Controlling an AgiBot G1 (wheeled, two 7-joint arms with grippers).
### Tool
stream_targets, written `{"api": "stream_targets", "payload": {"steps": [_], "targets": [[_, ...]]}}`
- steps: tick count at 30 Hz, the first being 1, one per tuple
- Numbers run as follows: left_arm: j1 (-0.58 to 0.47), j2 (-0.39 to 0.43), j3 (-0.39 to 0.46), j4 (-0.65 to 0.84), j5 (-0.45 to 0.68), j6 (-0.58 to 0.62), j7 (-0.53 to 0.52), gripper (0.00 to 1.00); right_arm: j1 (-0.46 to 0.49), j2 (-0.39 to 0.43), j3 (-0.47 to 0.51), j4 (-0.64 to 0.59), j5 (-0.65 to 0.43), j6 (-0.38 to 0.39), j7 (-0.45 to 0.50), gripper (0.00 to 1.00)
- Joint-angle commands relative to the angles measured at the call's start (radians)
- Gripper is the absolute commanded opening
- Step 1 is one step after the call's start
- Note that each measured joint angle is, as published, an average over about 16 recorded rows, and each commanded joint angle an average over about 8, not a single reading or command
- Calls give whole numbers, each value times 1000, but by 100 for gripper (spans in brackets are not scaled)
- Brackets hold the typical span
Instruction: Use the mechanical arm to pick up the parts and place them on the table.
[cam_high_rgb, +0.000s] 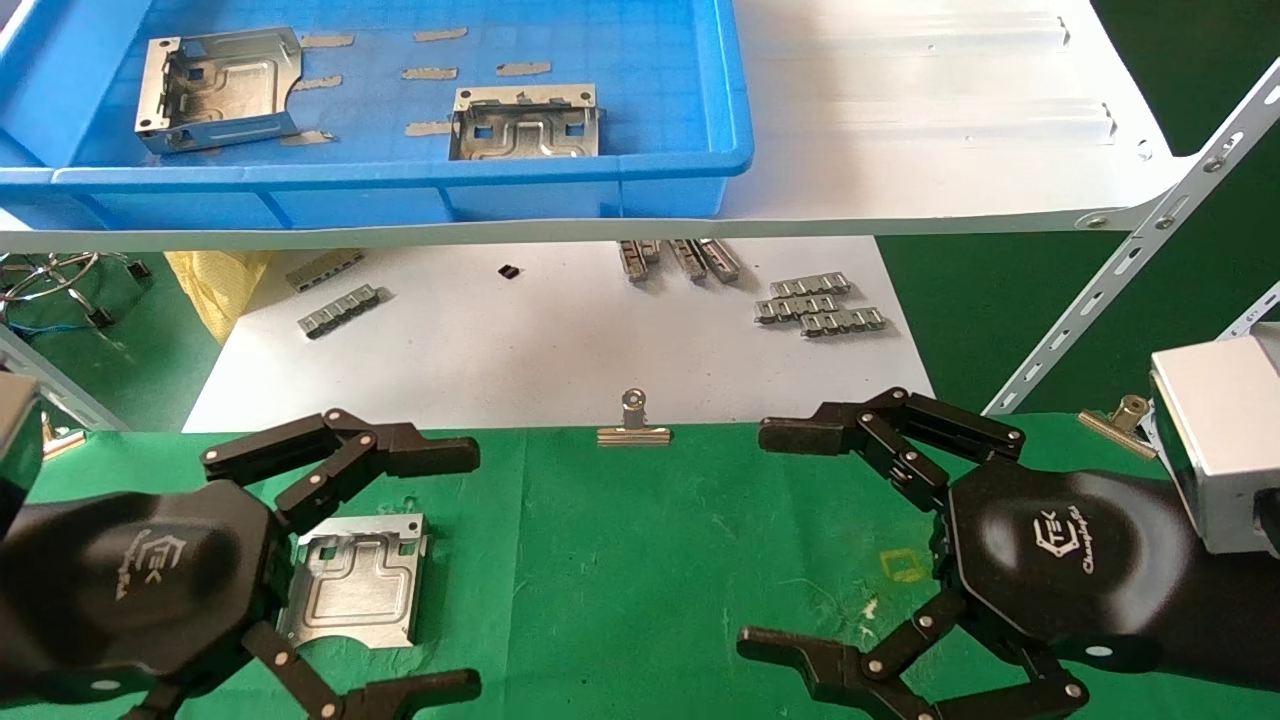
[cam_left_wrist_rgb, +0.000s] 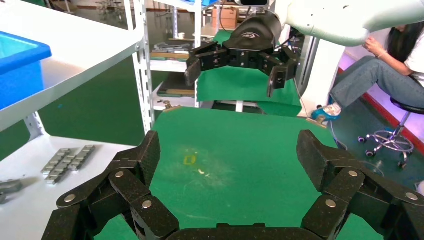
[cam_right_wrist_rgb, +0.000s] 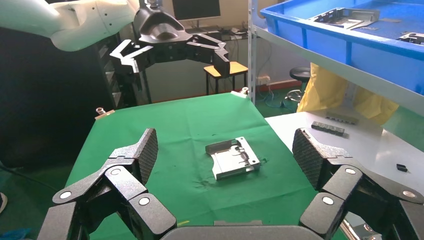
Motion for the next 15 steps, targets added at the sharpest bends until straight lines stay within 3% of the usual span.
{"api": "stream_targets", "payload": {"steps": [1,15], "targets": [[2,-1,-2,-4,-2,-1,-1,100,0,0,0,0,0,0,0,100],[-7,3,7,16,5,0,9,100,0,0,0,0,0,0,0,100]]}}
